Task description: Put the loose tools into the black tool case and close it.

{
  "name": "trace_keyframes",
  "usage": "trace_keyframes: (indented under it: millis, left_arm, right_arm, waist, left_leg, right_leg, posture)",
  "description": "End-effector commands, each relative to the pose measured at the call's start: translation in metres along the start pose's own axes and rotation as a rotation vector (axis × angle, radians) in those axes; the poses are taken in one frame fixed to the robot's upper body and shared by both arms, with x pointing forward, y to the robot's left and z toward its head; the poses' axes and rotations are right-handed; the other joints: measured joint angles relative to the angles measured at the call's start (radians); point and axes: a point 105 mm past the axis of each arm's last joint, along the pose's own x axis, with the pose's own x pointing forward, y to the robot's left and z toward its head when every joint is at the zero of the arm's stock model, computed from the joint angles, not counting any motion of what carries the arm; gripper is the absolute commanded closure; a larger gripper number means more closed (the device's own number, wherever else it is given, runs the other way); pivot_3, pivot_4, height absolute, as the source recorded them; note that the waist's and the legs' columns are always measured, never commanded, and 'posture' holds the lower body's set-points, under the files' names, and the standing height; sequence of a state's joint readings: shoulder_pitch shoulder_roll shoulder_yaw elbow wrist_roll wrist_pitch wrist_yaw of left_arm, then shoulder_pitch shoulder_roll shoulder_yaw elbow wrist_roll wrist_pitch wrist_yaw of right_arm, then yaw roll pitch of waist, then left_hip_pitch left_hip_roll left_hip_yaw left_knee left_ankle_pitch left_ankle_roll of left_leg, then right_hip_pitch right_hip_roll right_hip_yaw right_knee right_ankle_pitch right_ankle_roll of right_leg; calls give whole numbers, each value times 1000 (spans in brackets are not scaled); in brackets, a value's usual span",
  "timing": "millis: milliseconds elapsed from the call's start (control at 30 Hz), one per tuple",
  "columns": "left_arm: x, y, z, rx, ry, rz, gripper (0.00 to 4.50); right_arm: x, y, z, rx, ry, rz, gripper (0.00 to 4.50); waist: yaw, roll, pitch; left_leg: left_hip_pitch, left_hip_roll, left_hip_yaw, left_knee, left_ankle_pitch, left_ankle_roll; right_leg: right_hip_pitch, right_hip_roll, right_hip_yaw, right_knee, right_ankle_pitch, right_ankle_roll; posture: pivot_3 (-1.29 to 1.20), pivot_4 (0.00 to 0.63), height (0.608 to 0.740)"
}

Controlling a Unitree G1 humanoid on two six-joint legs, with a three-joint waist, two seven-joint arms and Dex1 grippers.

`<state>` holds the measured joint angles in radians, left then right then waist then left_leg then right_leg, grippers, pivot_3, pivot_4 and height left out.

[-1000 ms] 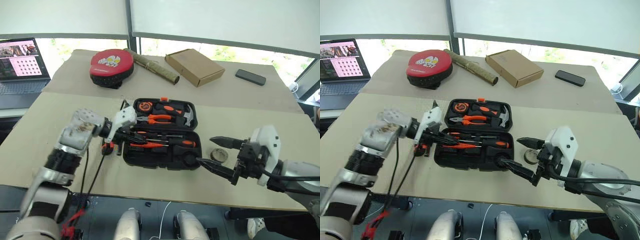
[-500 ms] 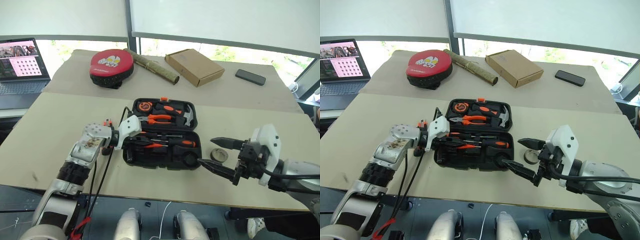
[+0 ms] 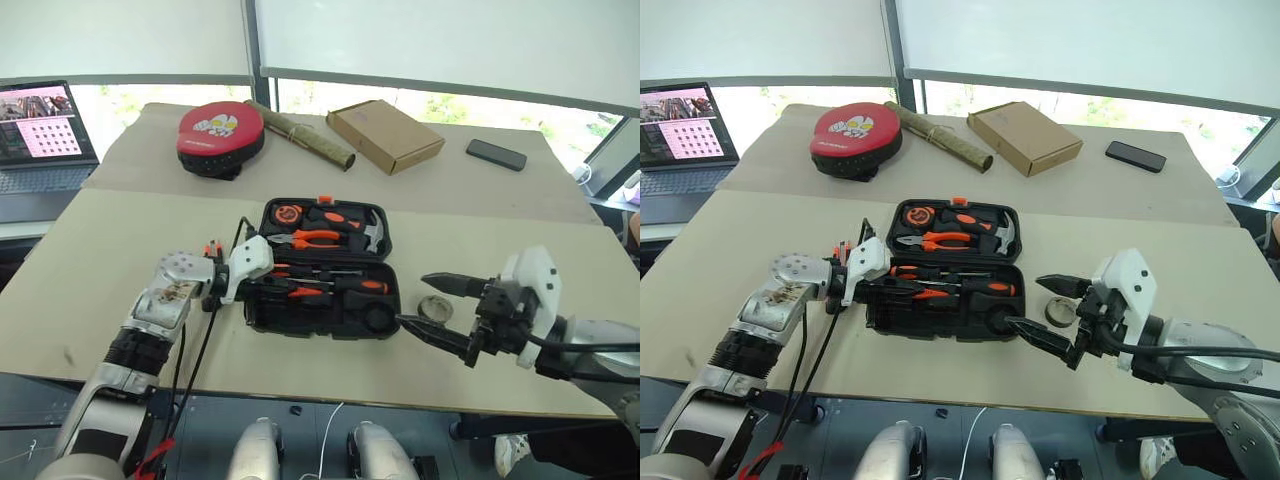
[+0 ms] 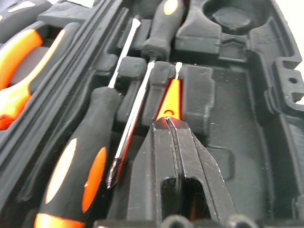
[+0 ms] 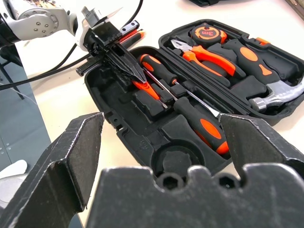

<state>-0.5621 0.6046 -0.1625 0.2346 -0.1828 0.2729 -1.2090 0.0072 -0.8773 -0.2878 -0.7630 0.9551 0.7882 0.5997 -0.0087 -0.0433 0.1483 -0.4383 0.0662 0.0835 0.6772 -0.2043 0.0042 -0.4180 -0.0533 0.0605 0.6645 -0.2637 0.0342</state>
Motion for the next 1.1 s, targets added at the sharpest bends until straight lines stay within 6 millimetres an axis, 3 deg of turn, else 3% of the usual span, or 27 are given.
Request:
trace_keyframes:
  millis: [33, 100, 333, 433, 500, 600, 800, 900, 1100]
  left_arm:
    - [-49, 7, 35, -85, -145, 136, 3977]
    - [-74, 1, 34, -149, -157, 209, 3441]
    - [-177, -34, -27, -387, -10, 587, 987]
    - [-194, -48, -44, -437, 52, 669, 65]
    - [-189, -51, -42, -446, 52, 663, 65]
    - [-170, -44, -24, -454, -8, 643, 65]
    - [-140, -7, -6, -604, 133, 732, 65]
    - [-128, 13, 2, -680, 200, 753, 65]
    - [-97, 31, 4, -773, 260, 720, 65]
  right_arm:
    - [8, -4, 10, -84, -17, 27, 0]
    - [12, -4, 11, -87, -15, 65, 0]
    - [22, 2, 12, -148, 37, 249, 0]
    - [27, -1, 11, -202, 51, 285, 0]
    - [31, -1, 12, -210, 46, 300, 0]
    - [34, -1, 13, -217, 38, 312, 0]
    - [36, 4, 14, -218, 10, 303, 0]
    - [40, 0, 11, -232, -10, 209, 0]
    - [43, 11, 10, -229, -43, 176, 0]
  waist:
    - [-11, 0, 0]
    - [-14, 0, 1]
    - [-21, 0, 1]
    - [-8, -1, 2]
    - [12, -1, 2]
    - [26, -2, 2]
    - [22, -3, 1]
    - [17, -4, 1]
    - [4, -3, 1]
  left_leg:
    - [-1, 0, 0, 0, 0, 0]
    - [-2, 1, -1, -1, 0, 0]
    - [0, 1, -2, -3, 0, 0]
    - [1, 1, 0, -3, 0, 0]
    - [1, 1, 1, -2, 0, 0]
    - [2, 1, 2, -2, 0, 0]
    - [2, -1, 2, -2, 0, 1]
    - [1, -1, 1, -2, 1, 1]
    - [0, -1, 1, -3, 1, 1]
  right_leg:
    - [-1, 0, 1, 0, 0, 0]
    - [-3, 1, 2, 0, 0, 0]
    - [-3, -1, 3, 0, 0, 0]
    - [-3, -2, 2, -1, 0, 0]
    - [-5, -4, -2, -2, -1, -1]
    - [-4, -6, -3, -4, -4, -7]
    - [0, -4, -2, -1, 0, -1]
    - [-1, -1, -1, 0, 0, 0]
    - [-2, -1, 1, 0, 0, 0]
  posture:
    - [0, 150, 740]
    - [0, 150, 740]
    - [0, 150, 740]
    - [0, 150, 740]
    - [0, 150, 740]
    - [0, 150, 740]
    - [0, 150, 740]
    - [0, 150, 740]
    - [0, 150, 740]
